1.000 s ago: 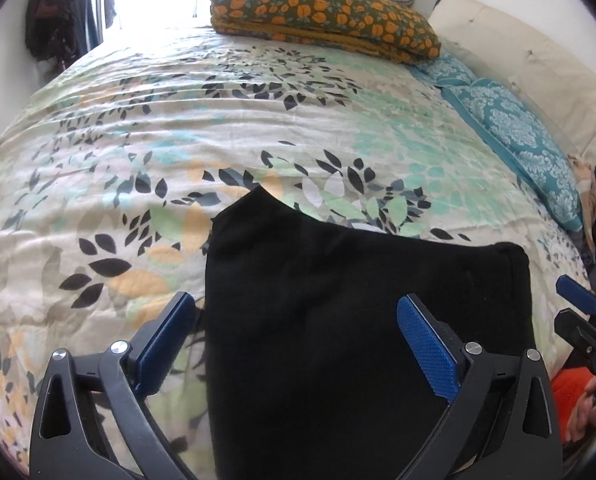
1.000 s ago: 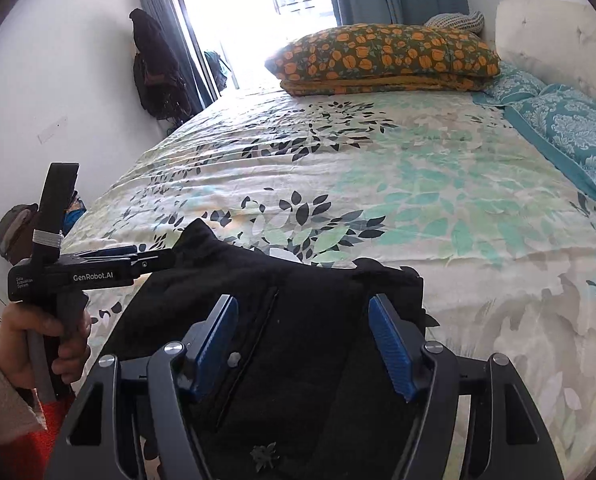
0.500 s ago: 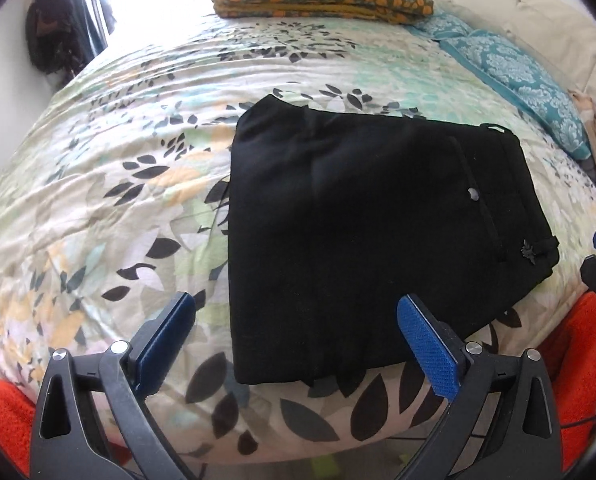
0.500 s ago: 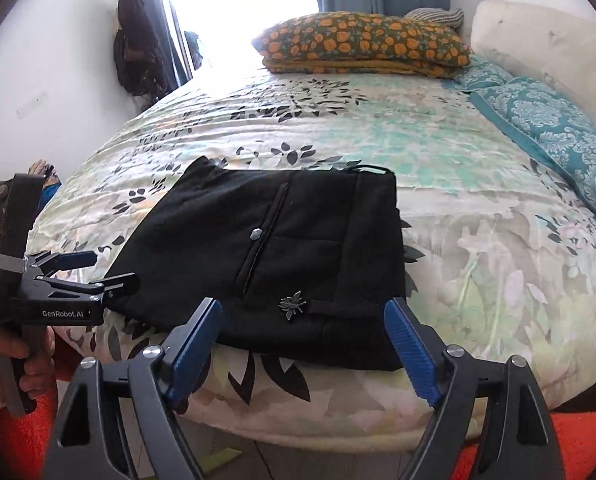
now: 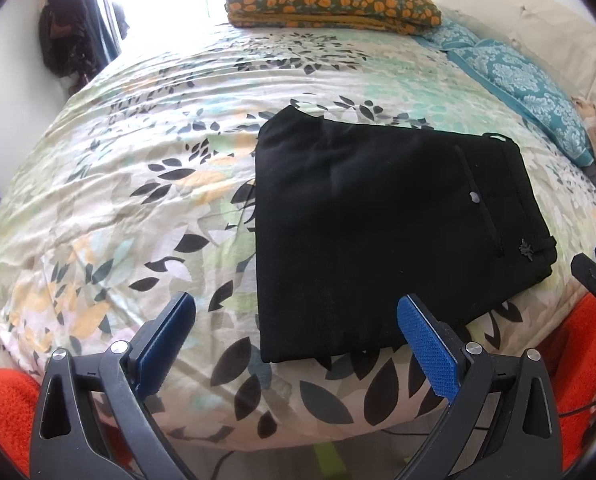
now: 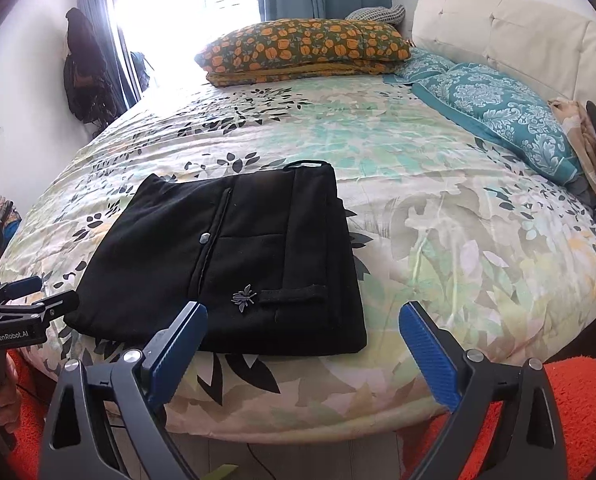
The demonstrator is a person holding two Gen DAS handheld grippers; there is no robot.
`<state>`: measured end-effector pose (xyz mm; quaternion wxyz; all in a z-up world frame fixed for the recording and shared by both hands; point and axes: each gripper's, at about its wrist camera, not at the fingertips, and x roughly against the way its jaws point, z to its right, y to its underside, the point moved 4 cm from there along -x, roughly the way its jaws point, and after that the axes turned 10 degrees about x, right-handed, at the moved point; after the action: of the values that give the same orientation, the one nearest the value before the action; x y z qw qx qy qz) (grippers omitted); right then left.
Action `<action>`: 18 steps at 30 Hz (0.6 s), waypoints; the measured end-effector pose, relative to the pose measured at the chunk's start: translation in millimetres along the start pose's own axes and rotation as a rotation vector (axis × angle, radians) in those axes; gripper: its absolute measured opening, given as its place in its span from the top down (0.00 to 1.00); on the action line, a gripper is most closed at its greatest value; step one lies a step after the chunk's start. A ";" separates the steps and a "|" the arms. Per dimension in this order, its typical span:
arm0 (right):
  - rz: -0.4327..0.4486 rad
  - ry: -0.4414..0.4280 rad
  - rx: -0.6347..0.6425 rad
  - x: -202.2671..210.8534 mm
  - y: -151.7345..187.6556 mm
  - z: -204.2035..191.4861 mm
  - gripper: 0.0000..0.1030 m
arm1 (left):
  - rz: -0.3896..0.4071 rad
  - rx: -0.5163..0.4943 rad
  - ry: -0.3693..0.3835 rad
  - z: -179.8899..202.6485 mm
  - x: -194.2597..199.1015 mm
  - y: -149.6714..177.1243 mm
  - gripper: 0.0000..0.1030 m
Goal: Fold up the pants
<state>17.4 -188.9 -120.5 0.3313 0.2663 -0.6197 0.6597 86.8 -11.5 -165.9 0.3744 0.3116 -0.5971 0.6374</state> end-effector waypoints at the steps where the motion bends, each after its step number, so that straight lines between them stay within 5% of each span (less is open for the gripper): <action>1: 0.001 -0.001 0.003 -0.3 0.1 -0.2 0.05 | 0.001 -0.003 -0.004 0.0 0.5 0.4 0.02; 7: 0.004 0.007 -0.002 3.8 -0.5 3.3 0.05 | 0.030 -0.034 -0.039 -0.9 13.5 -2.2 0.02; 13: -0.018 0.036 0.006 47.4 -5.7 7.2 0.03 | 0.258 -0.013 -0.121 -17.0 94.7 -22.2 0.01; 18: -0.057 0.047 -0.023 71.2 7.0 0.6 0.00 | 0.157 -0.013 -0.056 -22.5 108.3 -11.4 0.01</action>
<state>-33.5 -182.0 -70.7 0.3675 0.2646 -0.6114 0.6490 40.7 22.3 -70.5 0.3085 0.2791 -0.6339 0.6520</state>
